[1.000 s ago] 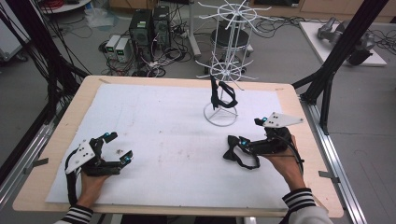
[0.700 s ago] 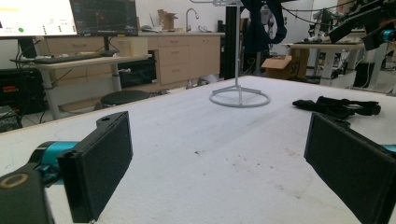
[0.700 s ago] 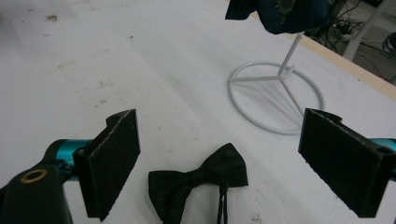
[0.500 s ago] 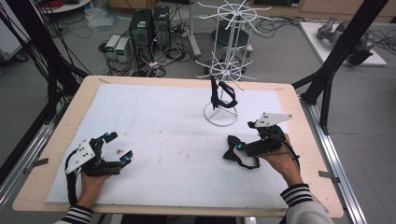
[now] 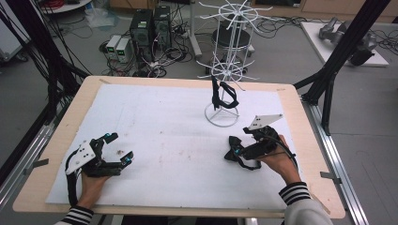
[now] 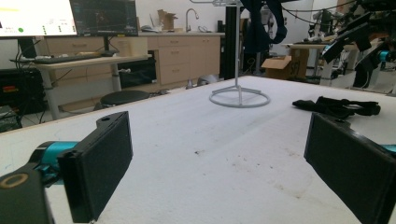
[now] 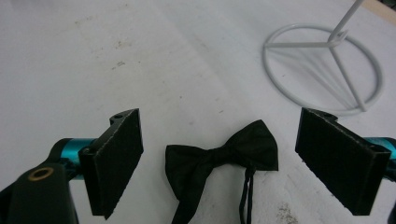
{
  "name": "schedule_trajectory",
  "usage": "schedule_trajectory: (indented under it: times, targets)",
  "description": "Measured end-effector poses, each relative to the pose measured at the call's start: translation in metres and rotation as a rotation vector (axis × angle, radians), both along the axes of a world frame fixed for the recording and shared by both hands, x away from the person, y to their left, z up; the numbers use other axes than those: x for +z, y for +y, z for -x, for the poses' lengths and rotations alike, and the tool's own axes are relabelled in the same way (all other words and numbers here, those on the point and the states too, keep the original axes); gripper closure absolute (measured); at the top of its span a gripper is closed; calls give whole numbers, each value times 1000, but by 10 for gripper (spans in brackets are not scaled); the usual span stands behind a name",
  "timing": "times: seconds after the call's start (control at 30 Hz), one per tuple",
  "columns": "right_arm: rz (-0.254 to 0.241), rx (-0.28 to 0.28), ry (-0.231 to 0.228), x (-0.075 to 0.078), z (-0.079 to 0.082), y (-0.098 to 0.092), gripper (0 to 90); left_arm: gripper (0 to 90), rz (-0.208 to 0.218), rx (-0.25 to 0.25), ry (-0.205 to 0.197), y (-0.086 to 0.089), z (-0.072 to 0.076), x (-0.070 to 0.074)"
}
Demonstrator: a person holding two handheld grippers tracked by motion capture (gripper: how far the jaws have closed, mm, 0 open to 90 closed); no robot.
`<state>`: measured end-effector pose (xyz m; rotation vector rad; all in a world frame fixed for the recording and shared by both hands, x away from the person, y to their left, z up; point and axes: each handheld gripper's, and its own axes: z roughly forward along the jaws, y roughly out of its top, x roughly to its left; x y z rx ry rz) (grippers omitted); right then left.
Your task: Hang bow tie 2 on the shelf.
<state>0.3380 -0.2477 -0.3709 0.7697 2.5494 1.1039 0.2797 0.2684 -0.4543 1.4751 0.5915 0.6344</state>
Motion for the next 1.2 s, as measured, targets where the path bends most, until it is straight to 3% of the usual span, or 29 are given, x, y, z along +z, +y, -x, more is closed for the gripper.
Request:
schedule_trajectory:
  times: [0.5,0.97,1.2]
  targets:
    - [71,34,59,-13,-5,14,143,83,2,0,0,0,0,0]
    - [139,50,142,-26,-10,23,159,83,3,-1,-1,0,0,0]
    - [185,63,178,-32,-11,27,209,83,3,-1,1,0,0,0]
